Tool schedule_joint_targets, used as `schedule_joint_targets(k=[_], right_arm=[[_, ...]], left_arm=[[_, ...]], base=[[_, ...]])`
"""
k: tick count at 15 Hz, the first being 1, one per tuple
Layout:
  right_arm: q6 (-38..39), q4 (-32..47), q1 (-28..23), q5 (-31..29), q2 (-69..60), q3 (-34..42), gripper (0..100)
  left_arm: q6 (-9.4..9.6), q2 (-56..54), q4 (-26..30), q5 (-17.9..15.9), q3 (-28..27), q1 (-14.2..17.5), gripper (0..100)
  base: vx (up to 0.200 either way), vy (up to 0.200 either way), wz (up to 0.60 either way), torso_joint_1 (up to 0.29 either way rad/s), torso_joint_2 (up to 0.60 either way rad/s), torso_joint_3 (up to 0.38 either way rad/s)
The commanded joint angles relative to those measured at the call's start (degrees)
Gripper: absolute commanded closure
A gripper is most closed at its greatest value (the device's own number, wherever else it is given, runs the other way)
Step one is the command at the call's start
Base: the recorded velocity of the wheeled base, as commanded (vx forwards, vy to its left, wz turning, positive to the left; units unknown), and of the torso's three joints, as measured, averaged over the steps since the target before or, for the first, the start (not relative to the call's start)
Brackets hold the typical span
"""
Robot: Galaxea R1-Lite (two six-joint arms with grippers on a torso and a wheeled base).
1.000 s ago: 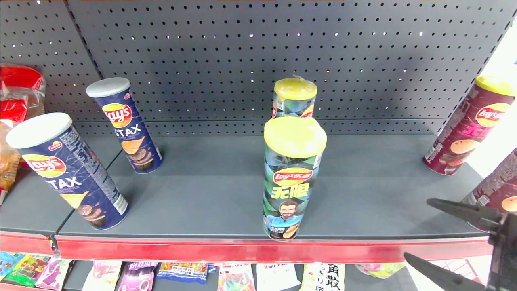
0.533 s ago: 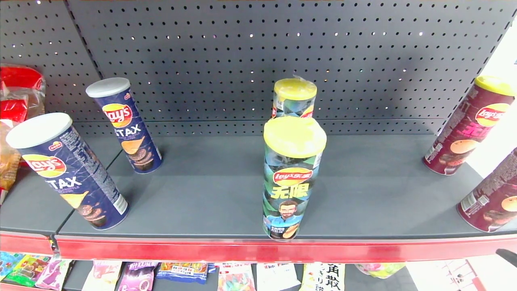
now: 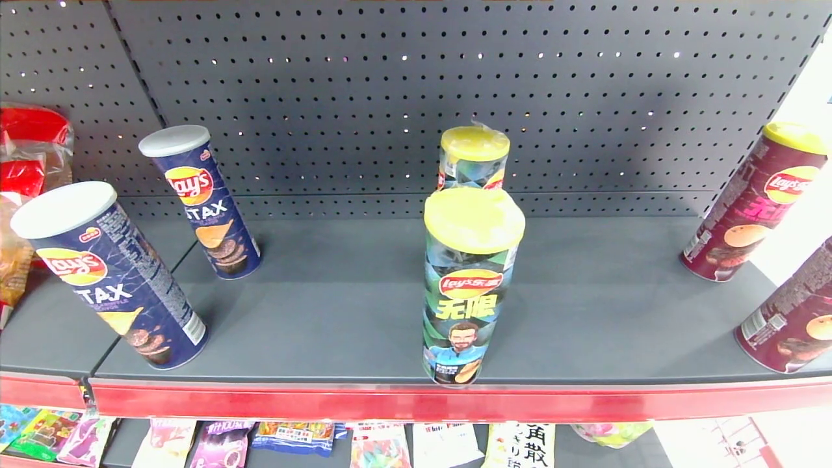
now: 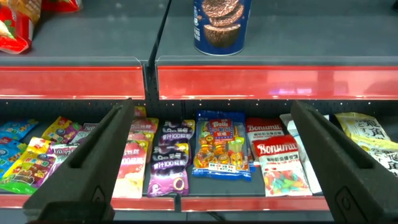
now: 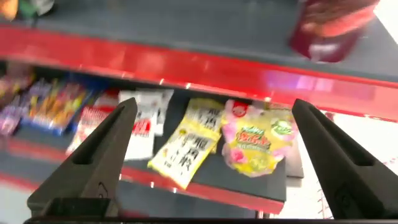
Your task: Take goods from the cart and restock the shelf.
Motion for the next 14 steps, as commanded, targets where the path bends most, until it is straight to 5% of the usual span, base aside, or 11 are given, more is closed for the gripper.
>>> schedule_joint_targets(k=[1, 4, 8, 10, 14], right_arm=[[3.0, -0.3, 0.4, -3.2, -3.9, 0.1, 0], [7.6, -1.6, 0.4, -5.0, -3.9, 0.5, 0], [0.8, -1.5, 0.4, -2.8, -3.9, 0.6, 0], [2.2, -0.4, 0.4, -14.9, -3.9, 0.6, 0], [3.5, 1.8, 0.5, -9.8, -3.9, 0.6, 0]], left_arm=[[0.0, 0.0, 0.0, 0.0, 0.0, 0.0, 0], [0.0, 0.0, 0.0, 0.0, 0.0, 0.0, 0], [0.0, 0.0, 0.0, 0.0, 0.0, 0.0, 0], [0.0, 0.0, 0.0, 0.0, 0.0, 0.0, 0], [0.35, 0.0, 0.0, -0.5, 0.0, 0.0, 0]], base=[[0.0, 0.0, 0.0, 0.0, 0.0, 0.0], [0.0, 0.0, 0.0, 0.0, 0.0, 0.0], [0.0, 0.0, 0.0, 0.0, 0.0, 0.0], [0.0, 0.0, 0.0, 0.0, 0.0, 0.0], [0.0, 0.0, 0.0, 0.0, 0.0, 0.0]])
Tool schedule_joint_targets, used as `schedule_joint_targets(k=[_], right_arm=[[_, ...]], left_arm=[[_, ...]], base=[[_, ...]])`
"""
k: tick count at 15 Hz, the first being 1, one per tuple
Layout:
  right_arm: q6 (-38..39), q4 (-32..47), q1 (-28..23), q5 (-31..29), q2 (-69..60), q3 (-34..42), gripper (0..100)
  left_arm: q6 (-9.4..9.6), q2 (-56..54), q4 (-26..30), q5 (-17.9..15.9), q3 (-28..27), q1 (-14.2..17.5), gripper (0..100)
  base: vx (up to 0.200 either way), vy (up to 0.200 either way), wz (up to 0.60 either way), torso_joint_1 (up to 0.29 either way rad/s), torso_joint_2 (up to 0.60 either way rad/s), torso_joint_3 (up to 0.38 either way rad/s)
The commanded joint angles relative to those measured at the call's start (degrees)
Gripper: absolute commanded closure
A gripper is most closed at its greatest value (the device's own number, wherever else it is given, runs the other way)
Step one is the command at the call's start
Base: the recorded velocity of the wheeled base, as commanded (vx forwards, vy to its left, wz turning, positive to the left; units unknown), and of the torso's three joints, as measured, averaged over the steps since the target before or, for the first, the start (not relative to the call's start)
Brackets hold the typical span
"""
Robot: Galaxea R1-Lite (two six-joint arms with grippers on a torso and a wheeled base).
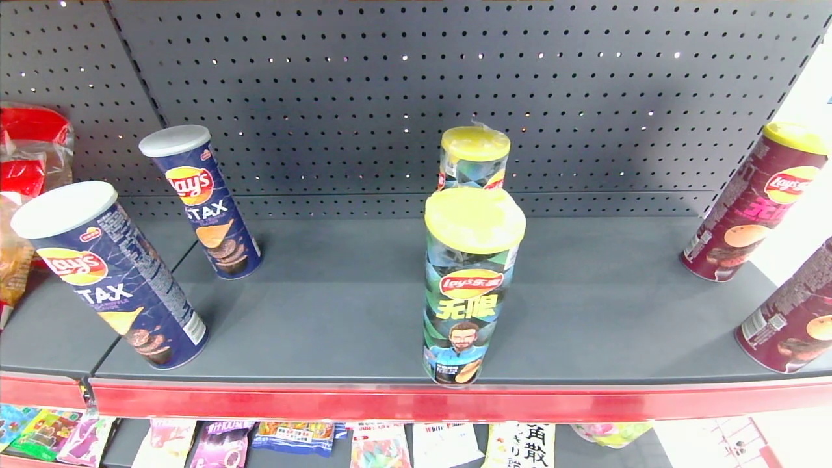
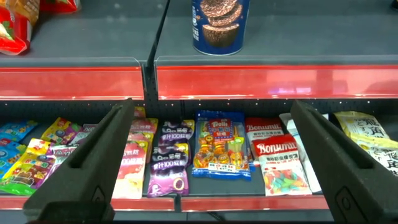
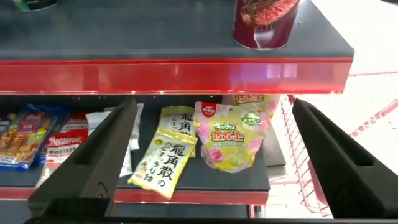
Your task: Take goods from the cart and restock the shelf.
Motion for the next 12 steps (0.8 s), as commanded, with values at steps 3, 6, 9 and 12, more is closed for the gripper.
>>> schedule_joint_targets(k=[3, 6, 9, 12], right_arm=[[-1.2, 0.0, 0.0, -1.0, 0.0, 0.0, 0], [-1.2, 0.0, 0.0, -1.1, 0.0, 0.0, 0], [-1.3, 0.0, 0.0, -1.1, 0.0, 0.0, 0], [-1.2, 0.0, 0.0, -1.2, 0.0, 0.0, 0]], left_arm=[[-0.2, 0.0, 0.0, -0.1, 0.0, 0.0, 0], [-0.03, 0.0, 0.0, -0.1, 0.0, 0.0, 0], [-0.03, 0.0, 0.0, 0.6, 0.0, 0.0, 0], [0.06, 0.0, 0.0, 0.6, 0.0, 0.0, 0]], base=[[0.0, 0.0, 0.0, 0.0, 0.0, 0.0], [0.0, 0.0, 0.0, 0.0, 0.0, 0.0], [-0.067, 0.0, 0.0, 0.001, 0.0, 0.002], [-0.2, 0.0, 0.0, 0.014, 0.0, 0.002]])
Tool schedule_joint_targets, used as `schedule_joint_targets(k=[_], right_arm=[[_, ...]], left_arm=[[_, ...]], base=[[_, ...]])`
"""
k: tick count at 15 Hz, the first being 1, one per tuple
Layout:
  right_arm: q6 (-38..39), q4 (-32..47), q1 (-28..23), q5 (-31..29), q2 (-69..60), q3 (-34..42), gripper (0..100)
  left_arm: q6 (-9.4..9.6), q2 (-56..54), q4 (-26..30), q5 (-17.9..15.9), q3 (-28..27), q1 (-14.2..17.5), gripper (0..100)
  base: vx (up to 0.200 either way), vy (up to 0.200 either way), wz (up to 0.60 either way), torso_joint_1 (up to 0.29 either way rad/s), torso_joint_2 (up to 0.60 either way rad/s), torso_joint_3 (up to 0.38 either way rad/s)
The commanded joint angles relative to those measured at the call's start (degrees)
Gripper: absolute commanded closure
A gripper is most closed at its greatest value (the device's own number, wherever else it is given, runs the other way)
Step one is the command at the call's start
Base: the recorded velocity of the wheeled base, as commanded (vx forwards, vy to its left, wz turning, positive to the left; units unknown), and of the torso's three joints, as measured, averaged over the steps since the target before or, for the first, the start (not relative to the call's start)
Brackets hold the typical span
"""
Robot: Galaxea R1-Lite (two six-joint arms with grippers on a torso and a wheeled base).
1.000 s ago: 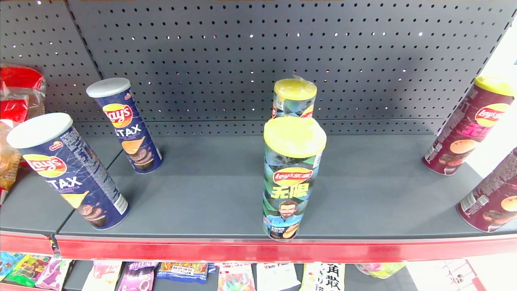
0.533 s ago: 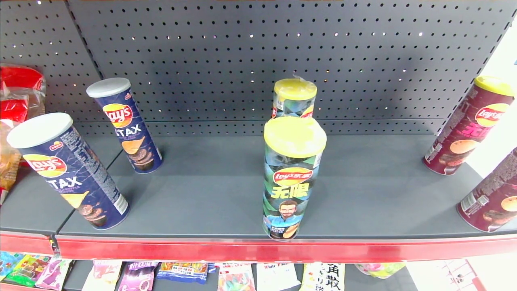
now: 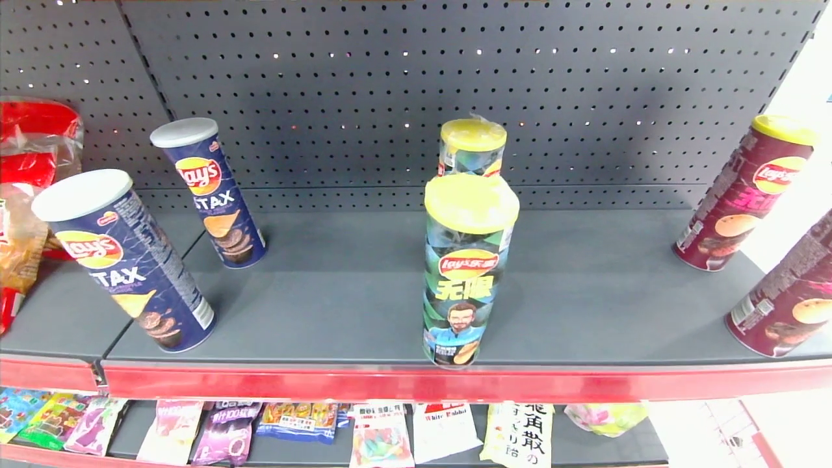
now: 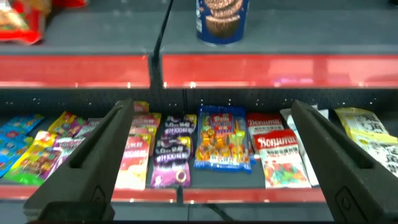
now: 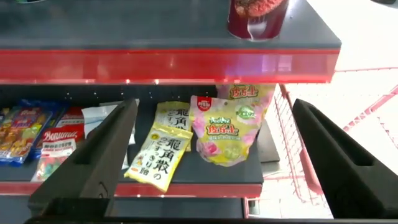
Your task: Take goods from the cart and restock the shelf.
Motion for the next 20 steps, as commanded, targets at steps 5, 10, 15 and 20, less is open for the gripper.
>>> schedule_joint_targets(k=[5, 10, 15, 20], right_arm=[[0.1, 0.0, 0.0, 0.0, 0.0, 0.0, 0], [0.0, 0.0, 0.0, 0.0, 0.0, 0.0, 0], [0.0, 0.0, 0.0, 0.0, 0.0, 0.0, 0], [-0.1, 0.0, 0.0, 0.0, 0.0, 0.0, 0]], left_arm=[[-0.12, 0.0, 0.0, 0.0, 0.0, 0.0, 0], [-0.12, 0.0, 0.0, 0.0, 0.0, 0.0, 0], [-0.12, 0.0, 0.0, 0.0, 0.0, 0.0, 0], [-0.12, 0.0, 0.0, 0.0, 0.0, 0.0, 0]], base=[[0.0, 0.0, 0.0, 0.0, 0.0, 0.0], [0.0, 0.0, -0.36, 0.002, 0.0, 0.001], [0.0, 0.0, 0.0, 0.0, 0.0, 0.0], [0.0, 0.0, 0.36, 0.0, 0.0, 0.002]])
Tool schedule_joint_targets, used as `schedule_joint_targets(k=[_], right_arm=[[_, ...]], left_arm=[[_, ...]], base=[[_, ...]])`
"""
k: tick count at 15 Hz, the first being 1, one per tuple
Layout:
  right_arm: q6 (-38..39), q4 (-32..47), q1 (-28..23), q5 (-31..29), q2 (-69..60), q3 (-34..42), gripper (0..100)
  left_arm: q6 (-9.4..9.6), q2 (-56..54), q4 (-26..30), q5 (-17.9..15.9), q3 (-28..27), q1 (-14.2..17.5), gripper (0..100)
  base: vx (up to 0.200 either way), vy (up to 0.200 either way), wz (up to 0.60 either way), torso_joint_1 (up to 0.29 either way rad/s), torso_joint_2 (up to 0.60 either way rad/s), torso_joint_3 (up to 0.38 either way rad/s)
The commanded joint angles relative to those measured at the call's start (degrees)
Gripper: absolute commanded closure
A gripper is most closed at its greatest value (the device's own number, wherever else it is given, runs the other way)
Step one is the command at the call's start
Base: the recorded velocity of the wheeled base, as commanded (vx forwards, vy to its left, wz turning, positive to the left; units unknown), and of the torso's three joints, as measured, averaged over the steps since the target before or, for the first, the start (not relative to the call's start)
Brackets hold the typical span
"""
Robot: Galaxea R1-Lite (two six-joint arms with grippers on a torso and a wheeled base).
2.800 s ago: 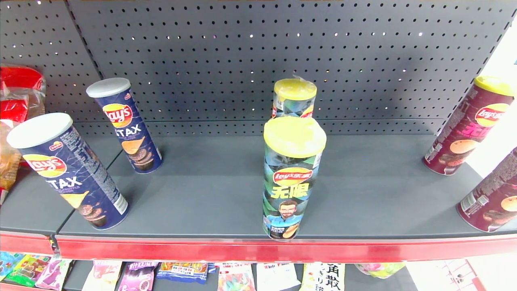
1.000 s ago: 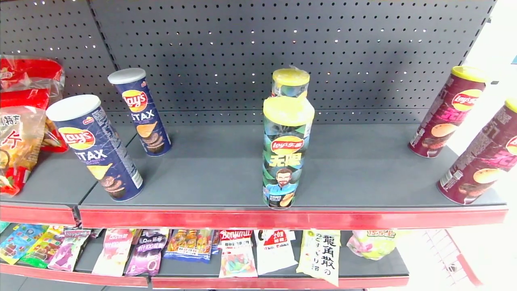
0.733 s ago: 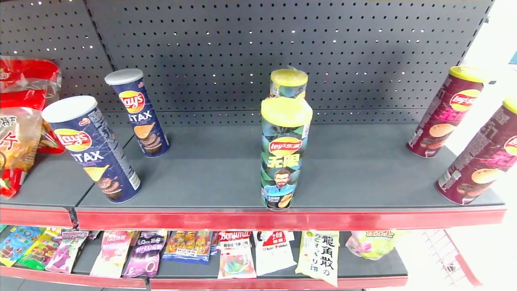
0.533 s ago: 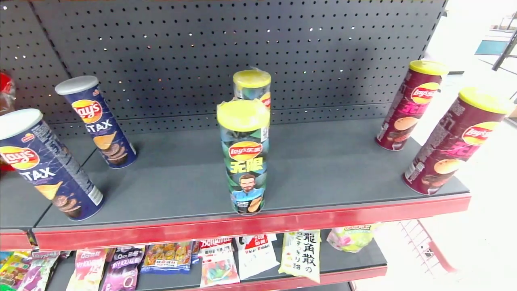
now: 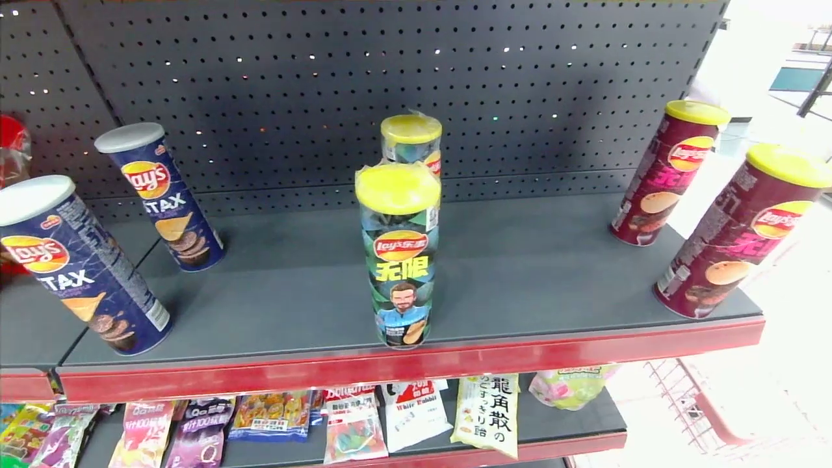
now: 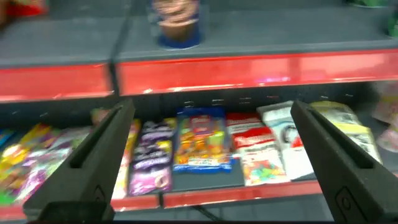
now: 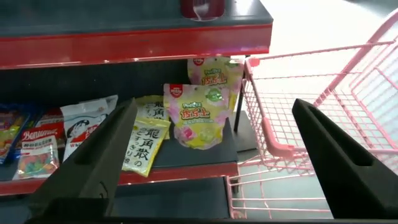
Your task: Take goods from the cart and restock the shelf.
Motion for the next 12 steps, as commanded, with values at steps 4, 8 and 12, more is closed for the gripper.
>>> schedule_joint_targets(k=[4, 8, 12], right_arm=[[0.1, 0.0, 0.0, 0.0, 0.0, 0.0, 0], [0.1, 0.0, 0.0, 0.0, 0.0, 0.0, 0], [0.1, 0.0, 0.0, 0.0, 0.0, 0.0, 0]], left_arm=[[-0.01, 0.0, 0.0, 0.0, 0.0, 0.0, 0], [-0.09, 0.0, 0.0, 0.0, 0.0, 0.0, 0], [-0.09, 0.0, 0.0, 0.0, 0.0, 0.0, 0]], base=[[0.0, 0.0, 0.0, 0.0, 0.0, 0.0], [-0.1, 0.0, 0.0, 0.004, 0.0, 0.005], [-0.05, 0.0, 0.0, 0.005, 0.0, -0.001]])
